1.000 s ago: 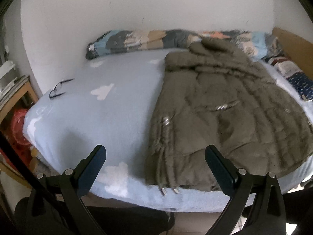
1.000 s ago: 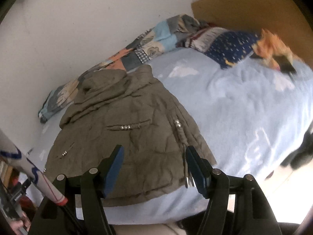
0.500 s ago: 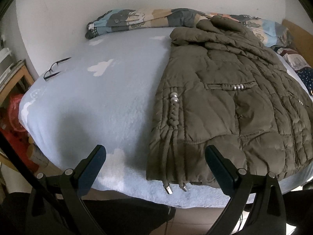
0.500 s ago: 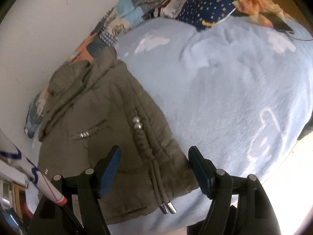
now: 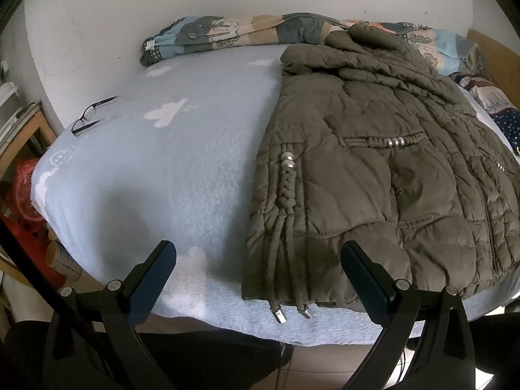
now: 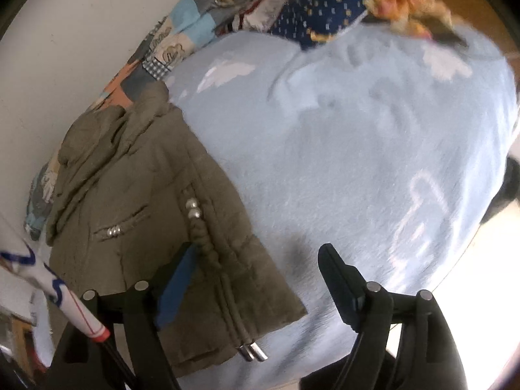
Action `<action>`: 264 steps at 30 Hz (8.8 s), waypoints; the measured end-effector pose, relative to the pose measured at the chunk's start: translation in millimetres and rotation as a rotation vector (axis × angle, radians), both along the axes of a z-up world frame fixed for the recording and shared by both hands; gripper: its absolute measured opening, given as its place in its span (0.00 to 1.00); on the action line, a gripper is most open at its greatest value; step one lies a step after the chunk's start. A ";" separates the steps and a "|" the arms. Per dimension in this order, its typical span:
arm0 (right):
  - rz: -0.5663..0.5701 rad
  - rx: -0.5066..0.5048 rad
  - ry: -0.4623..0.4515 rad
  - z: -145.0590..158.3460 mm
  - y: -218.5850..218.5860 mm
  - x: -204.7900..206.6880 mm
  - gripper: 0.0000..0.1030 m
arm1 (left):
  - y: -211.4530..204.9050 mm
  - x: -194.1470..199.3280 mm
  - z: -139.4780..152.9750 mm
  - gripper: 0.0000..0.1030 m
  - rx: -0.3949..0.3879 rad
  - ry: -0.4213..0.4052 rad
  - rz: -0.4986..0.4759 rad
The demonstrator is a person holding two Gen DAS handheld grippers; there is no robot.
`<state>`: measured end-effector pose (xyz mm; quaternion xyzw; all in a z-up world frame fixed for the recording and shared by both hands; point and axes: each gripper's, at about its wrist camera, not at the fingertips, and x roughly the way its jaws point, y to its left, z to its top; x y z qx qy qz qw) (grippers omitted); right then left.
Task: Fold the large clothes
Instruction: 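Grasp the jacket hem edge beside the studded drawstring with the right tool, then grasp the hem near the drawstring toggles with the left tool while the right tool holds its edge, then lift the hem with both tools and fold it toward the collar, then lay the folded hem down and open both tools, withdrawing them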
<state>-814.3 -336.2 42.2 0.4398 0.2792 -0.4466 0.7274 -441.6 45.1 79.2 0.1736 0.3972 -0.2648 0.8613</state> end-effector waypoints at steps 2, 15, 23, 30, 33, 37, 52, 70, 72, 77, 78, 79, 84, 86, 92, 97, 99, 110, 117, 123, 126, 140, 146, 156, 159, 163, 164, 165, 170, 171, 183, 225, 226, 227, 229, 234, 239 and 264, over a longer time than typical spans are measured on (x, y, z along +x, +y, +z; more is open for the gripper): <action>0.051 0.055 -0.015 -10.8 -0.1 7.7 0.79 | -0.7 -0.6 0.1 0.98 0.000 -0.003 -0.003; 0.120 0.059 -0.066 -9.6 10.9 16.1 0.53 | -2.3 -2.0 -2.1 0.98 0.006 -0.001 0.000; 0.119 0.060 -0.064 -9.0 12.2 15.4 0.55 | -3.6 -1.1 -4.7 0.98 0.012 0.005 0.005; 0.119 0.056 -0.058 -8.0 14.4 18.1 0.56 | 1.8 9.7 -4.7 0.98 -0.038 0.086 0.010; 0.123 0.053 -0.052 -7.8 15.1 19.8 0.56 | 18.8 33.3 -7.8 0.98 -0.157 0.251 0.034; 0.116 0.050 -0.049 -7.6 17.3 20.7 0.57 | 38.0 55.8 -19.1 0.97 -0.278 0.428 0.071; 0.103 0.070 -0.081 -8.6 13.4 16.3 0.62 | 16.5 59.1 -56.9 0.76 -0.419 0.734 -0.005; 0.045 0.108 -0.113 -16.4 1.4 7.0 0.71 | -28.9 26.1 -33.1 0.71 -0.298 0.459 -0.146; 0.049 0.107 -0.109 -17.2 0.7 8.9 0.72 | -28.4 25.3 -32.2 0.71 -0.298 0.452 -0.148; 0.127 0.097 -0.181 -10.2 7.8 20.9 0.23 | -22.4 16.8 -16.9 0.52 -0.292 0.336 -0.151; 0.163 0.058 -0.180 -2.2 13.5 25.6 0.20 | -23.3 14.8 -14.0 0.51 -0.280 0.303 -0.150; 0.197 0.027 -0.187 4.4 19.1 29.8 0.19 | -24.7 14.0 -13.3 0.51 -0.271 0.287 -0.150; 0.252 0.050 -0.263 6.4 29.9 37.9 0.18 | -25.3 22.0 -17.3 0.51 -0.241 0.287 -0.113; 0.259 0.064 -0.268 4.9 36.2 42.4 0.18 | -21.3 29.1 -15.3 0.51 -0.255 0.284 -0.081; 0.301 0.062 -0.248 5.2 44.9 52.7 0.16 | -22.2 36.2 -28.2 0.64 -0.239 0.351 -0.033; 0.209 0.124 -0.215 -12.9 29.4 45.9 0.17 | -22.0 34.1 -28.8 0.63 -0.250 0.347 -0.033; 0.213 0.120 -0.201 -14.6 29.2 49.2 0.21 | -22.5 32.4 -27.8 0.59 -0.251 0.338 -0.041; 0.179 0.141 -0.123 -25.6 20.9 53.2 0.42 | -25.0 25.7 -33.3 0.68 -0.204 0.266 -0.025; 0.177 0.128 -0.152 -27.4 22.3 45.4 0.42 | -26.1 23.9 -35.7 0.77 -0.176 0.235 -0.033; 0.165 0.126 -0.164 -29.9 26.9 36.3 0.42 | -24.4 29.9 -39.9 0.87 -0.175 0.277 -0.027; 0.167 0.140 -0.163 -30.1 25.6 36.0 0.42 | -26.7 29.9 -40.3 0.88 -0.149 0.254 -0.034; 0.223 0.097 -0.161 -13.7 30.3 42.8 0.16 | -33.2 10.1 -19.4 0.39 -0.175 0.171 -0.117; 0.227 0.004 -0.238 12.7 38.6 33.3 0.13 | -25.5 4.6 11.0 0.31 -0.253 0.131 -0.167; 0.250 -0.077 -0.285 46.0 45.9 31.8 0.13 | -26.3 2.0 43.7 0.29 -0.251 0.060 -0.226; 0.257 -0.094 -0.302 58.7 45.1 33.3 0.13 | -27.8 3.6 53.7 0.29 -0.253 0.049 -0.231; 0.270 -0.108 -0.320 72.7 40.9 35.4 0.13 | -32.4 6.3 65.1 0.29 -0.265 0.057 -0.223; 0.272 -0.109 -0.325 75.2 39.9 36.2 0.13 | -34.0 8.0 68.6 0.29 -0.269 0.063 -0.215; 0.274 -0.110 -0.333 78.1 38.7 36.6 0.13 | -36.0 9.8 73.4 0.29 -0.281 0.071 -0.208; 0.287 -0.129 -0.365 96.1 33.5 40.7 0.13 | -43.8 17.7 95.8 0.29 -0.302 0.036 -0.218; 0.289 -0.133 -0.367 99.8 32.4 42.6 0.13 | -45.7 20.4 101.3 0.29 -0.304 0.023 -0.223; 0.292 -0.182 -0.422 144.2 -0.7 56.1 0.13 | -77.1 50.0 153.4 0.29 -0.360 -0.027 -0.226; 0.105 -0.083 -0.187 83.1 -333.0 334.9 0.14 | -327.2 275.9 162.7 0.61 -0.280 -0.056 -0.244; 0.102 -0.075 -0.186 77.7 -338.2 339.3 0.14 | -336.5 268.1 155.5 0.61 -0.270 -0.048 -0.267; 0.105 -0.064 -0.185 72.9 -342.3 342.6 0.14 | -349.9 258.1 146.2 0.61 -0.256 -0.037 -0.295; 0.102 -0.028 -0.188 64.4 -350.2 346.0 0.16 | -373.1 242.4 131.8 0.61 -0.234 -0.022 -0.332; 0.099 0.100 -0.324 55.1 -363.0 329.3 0.27 | -417.0 218.0 101.1 0.61 -0.195 0.024 -0.380; 0.139 0.103 -0.448 75.3 -360.5 301.7 0.46 | -441.8 213.0 80.2 0.61 -0.133 -0.013 -0.377; 0.470 -0.179 0.142 9.3 -304.0 443.1 0.71 | -489.2 269.7 9.8 0.93 0.010 0.041 -0.211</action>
